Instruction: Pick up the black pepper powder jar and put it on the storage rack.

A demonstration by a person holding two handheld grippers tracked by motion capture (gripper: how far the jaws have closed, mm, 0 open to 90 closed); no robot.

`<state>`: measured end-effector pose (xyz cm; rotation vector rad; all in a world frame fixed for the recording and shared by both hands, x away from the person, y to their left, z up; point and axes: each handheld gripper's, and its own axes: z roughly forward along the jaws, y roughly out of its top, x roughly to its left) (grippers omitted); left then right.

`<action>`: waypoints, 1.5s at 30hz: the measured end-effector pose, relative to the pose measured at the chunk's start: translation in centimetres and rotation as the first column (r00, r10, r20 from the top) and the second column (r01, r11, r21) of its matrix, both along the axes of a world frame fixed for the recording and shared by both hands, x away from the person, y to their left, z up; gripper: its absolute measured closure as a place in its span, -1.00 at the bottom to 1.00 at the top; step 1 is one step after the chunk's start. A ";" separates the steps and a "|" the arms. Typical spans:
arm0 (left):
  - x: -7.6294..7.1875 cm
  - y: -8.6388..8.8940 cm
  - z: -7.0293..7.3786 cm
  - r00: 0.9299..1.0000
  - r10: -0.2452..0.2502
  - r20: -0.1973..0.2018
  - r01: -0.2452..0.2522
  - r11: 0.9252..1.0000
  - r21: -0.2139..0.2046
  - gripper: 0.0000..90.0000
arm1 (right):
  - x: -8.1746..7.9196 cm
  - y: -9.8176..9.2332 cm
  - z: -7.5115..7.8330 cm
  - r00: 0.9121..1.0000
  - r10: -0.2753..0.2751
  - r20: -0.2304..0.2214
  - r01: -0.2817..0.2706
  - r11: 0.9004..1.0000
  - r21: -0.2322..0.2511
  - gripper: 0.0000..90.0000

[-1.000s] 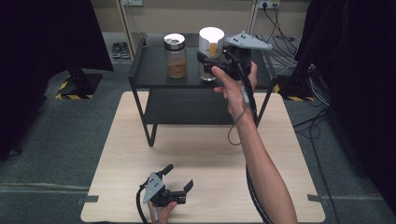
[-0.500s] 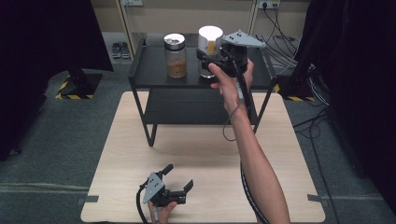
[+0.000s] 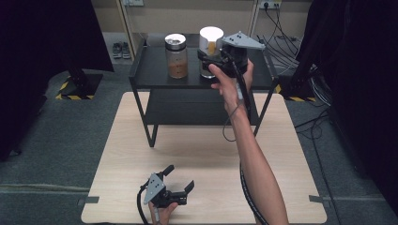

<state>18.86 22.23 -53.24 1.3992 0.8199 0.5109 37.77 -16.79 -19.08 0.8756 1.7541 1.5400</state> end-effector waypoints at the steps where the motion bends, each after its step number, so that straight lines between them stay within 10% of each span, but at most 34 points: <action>1: 0.0 0.0 0.0 1.000 0.000 0.000 0.000 1.000 0.000 -0.99 | -0.1 0.0 0.0 1.000 -0.004 -0.004 0.004 1.000 0.005 -0.53; 9: 0.0 0.0 0.0 1.000 0.003 -0.001 -0.003 1.000 0.000 -0.99 | -1.3 0.1 0.1 1.000 -0.031 0.006 0.030 0.999 0.024 -0.92; 45: 0.0 0.0 0.0 1.000 0.001 0.002 -0.001 1.000 0.000 -0.99 | -7.6 -5.3 -4.7 0.991 0.122 0.061 -0.129 0.984 0.120 -0.99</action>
